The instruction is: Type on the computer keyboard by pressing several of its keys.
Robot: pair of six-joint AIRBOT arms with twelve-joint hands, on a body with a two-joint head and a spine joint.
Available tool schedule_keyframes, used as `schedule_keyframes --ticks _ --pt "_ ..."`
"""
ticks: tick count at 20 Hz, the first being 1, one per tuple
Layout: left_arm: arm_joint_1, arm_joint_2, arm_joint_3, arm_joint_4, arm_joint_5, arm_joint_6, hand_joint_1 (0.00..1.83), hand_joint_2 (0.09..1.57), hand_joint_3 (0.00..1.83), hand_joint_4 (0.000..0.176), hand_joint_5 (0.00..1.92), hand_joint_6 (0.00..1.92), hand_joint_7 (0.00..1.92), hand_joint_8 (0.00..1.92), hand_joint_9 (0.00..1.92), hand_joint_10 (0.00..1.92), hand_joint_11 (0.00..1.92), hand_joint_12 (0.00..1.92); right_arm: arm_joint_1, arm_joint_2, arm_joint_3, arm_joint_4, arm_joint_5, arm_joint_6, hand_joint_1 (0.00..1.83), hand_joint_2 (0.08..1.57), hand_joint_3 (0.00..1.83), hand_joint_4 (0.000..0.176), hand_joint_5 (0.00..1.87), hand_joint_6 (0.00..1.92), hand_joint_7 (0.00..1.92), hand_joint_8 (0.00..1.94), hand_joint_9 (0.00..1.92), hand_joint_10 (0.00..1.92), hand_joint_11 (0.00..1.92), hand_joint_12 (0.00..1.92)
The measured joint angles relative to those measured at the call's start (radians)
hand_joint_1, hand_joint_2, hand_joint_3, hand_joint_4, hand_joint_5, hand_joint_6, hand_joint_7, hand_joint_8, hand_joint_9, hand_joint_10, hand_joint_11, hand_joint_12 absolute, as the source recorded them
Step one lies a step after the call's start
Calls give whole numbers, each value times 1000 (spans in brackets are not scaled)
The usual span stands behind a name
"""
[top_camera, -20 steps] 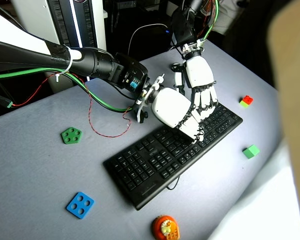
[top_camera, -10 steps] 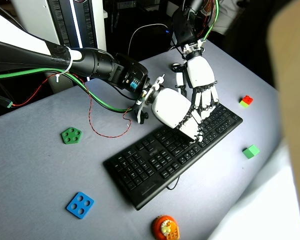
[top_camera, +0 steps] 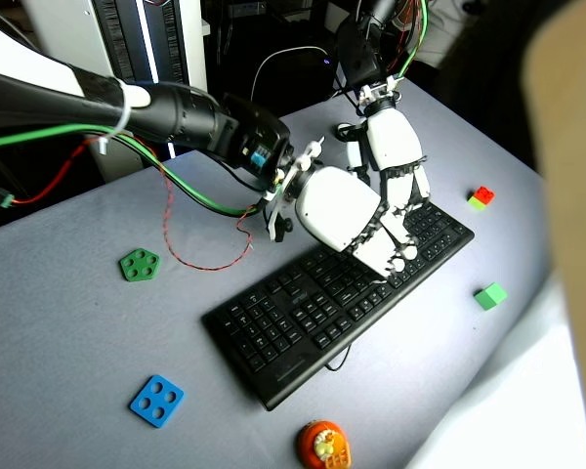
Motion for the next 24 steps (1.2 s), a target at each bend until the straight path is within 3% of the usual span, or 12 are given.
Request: schedule_keyframes --ticks 1,2,4,5,9,15,21,24 --pt "-7 -10 6 -2 -14 0 911 1352 0 0 320 0 396 5 499 21 0 1313 11 21 -20 11 3 -2 823 1357 0 0 388 290 563 0 394 723 0 1607" --pt "-11 -19 9 -1 -21 0 746 1400 18 0 261 14 377 4 481 13 0 1295 24 42 -39 24 7 -1 778 1370 0 0 364 278 537 0 373 714 0 1601" --pt "-15 -41 10 -2 -40 10 710 1370 0 0 297 32 401 14 488 15 0 1266 49 103 -96 52 13 -1 741 1384 5 0 360 274 518 2 360 704 0 1586" --pt "-23 -60 13 -3 -62 39 543 1414 13 0 344 41 425 16 486 13 0 1275 59 158 -140 52 21 -2 756 1371 0 0 382 278 520 3 367 695 11 1582" --pt "-31 -105 41 2 -96 69 368 1417 6 0 357 25 434 7 486 10 0 1253 58 257 -234 65 43 -6 709 1389 5 0 369 268 495 0 344 687 0 1587" --pt "-31 -171 126 -3 -124 80 435 1419 3 0 346 3 422 0 476 2 0 1235 34 360 -304 67 60 -4 695 1399 4 0 365 251 492 0 335 678 0 1547" --pt "-34 -208 184 -1 -137 81 748 1330 0 0 291 0 373 2 448 2 0 1229 34 380 -324 63 71 21 715 1385 0 0 399 257 517 9 352 691 0 1560" --pt "-26 -208 185 19 -143 79 1091 1165 0 0 362 19 383 3 419 1 0 1204 34 380 -324 63 73 22 762 1366 0 0 414 251 521 8 351 692 0 1573"
